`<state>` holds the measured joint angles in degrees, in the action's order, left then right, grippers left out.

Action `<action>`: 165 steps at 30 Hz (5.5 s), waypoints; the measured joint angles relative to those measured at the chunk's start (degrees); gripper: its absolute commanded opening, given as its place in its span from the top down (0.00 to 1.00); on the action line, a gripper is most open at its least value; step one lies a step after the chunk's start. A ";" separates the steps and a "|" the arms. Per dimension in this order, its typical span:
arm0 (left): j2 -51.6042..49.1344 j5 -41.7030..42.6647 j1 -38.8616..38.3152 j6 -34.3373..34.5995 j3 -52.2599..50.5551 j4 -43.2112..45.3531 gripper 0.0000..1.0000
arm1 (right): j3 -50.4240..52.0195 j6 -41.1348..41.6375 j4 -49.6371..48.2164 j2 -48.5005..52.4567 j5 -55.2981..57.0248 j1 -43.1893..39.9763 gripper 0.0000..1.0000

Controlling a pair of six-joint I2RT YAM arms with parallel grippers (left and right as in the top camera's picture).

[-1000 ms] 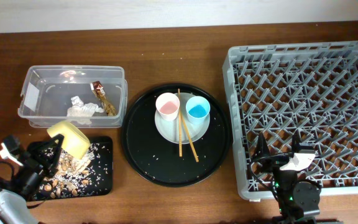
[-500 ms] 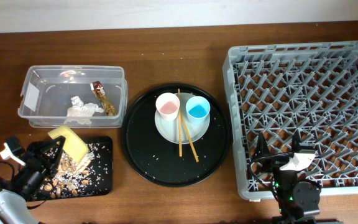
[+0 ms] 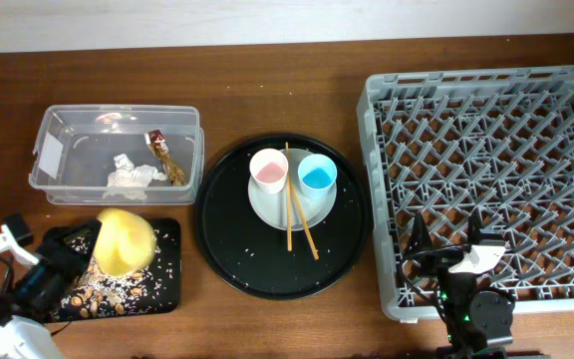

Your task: Sort waste into correct bins and load items into the dishwasher rack

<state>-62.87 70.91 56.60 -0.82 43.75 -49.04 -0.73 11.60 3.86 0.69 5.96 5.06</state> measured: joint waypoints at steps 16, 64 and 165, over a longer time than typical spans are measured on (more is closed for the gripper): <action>2.67 -33.14 -38.64 9.62 4.33 1.05 0.93 | 0.00 0.00 0.02 0.00 0.00 0.00 0.02; -7.50 -66.82 -41.29 20.37 -0.22 4.33 0.81 | 0.00 -0.02 0.00 0.00 0.00 0.00 0.02; 2.89 -72.32 -48.11 25.64 13.86 -6.27 1.00 | 0.00 0.00 0.02 0.00 0.00 0.00 0.02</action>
<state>-59.99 -1.41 8.49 24.82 57.60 -55.31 -0.73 11.60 3.88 0.69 5.96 5.06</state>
